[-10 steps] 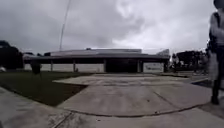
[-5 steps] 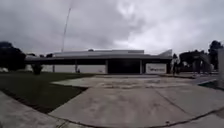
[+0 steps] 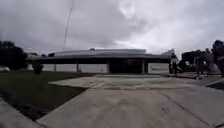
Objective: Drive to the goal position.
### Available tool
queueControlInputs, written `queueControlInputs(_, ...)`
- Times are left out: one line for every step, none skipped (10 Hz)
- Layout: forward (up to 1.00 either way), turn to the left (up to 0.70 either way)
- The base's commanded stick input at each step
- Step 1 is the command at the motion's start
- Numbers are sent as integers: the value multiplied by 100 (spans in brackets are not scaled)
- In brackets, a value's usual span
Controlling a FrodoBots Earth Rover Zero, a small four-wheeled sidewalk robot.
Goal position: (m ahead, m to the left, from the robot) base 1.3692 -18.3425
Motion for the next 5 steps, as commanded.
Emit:
queueControlInputs(50, 0)
queueControlInputs(50, 0)
queueControlInputs(50, 0)
queueControlInputs(50, 0)
queueControlInputs(50, 0)
